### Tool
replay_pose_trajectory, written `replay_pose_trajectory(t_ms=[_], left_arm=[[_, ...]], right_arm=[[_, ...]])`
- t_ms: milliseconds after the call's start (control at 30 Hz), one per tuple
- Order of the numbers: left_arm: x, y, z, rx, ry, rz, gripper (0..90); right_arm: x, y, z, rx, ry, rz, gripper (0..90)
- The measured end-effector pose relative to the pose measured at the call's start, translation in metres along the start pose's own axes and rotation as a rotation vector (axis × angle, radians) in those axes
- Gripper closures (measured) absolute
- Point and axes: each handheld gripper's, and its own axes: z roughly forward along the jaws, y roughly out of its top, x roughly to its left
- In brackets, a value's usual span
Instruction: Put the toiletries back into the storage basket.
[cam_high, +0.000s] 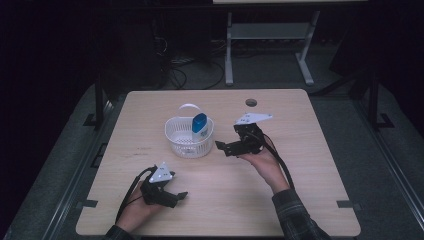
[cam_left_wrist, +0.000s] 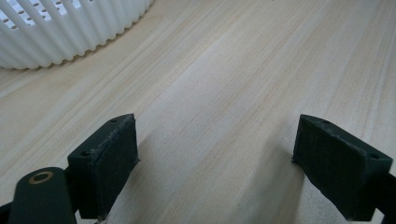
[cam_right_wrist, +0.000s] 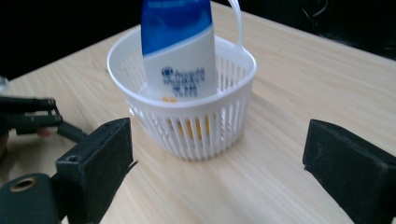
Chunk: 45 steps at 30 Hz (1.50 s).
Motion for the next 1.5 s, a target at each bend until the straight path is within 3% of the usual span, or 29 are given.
replay_pose_trajectory(t_ms=[467, 1000, 1167, 1500], left_arm=[[0.000, 0.000, 0.000, -0.007, 0.000, -0.006, 12.8], [0.000, 0.000, 0.000, -0.001, -0.001, 0.000, 12.8], [0.000, 0.000, 0.000, -0.001, 0.000, -0.001, 12.9], [0.000, 0.000, 0.000, 0.002, 0.000, -0.001, 12.9]], right_arm=[[-0.007, -0.046, -0.031, 0.005, -0.030, 0.018, 7.9], [-0.025, -0.103, -0.067, 0.055, -0.072, 0.058, 7.9], [-0.027, -0.116, -0.078, 0.069, -0.102, 0.071, 7.8], [-0.038, -0.148, -0.094, 0.145, -0.188, 0.100, 7.3]])
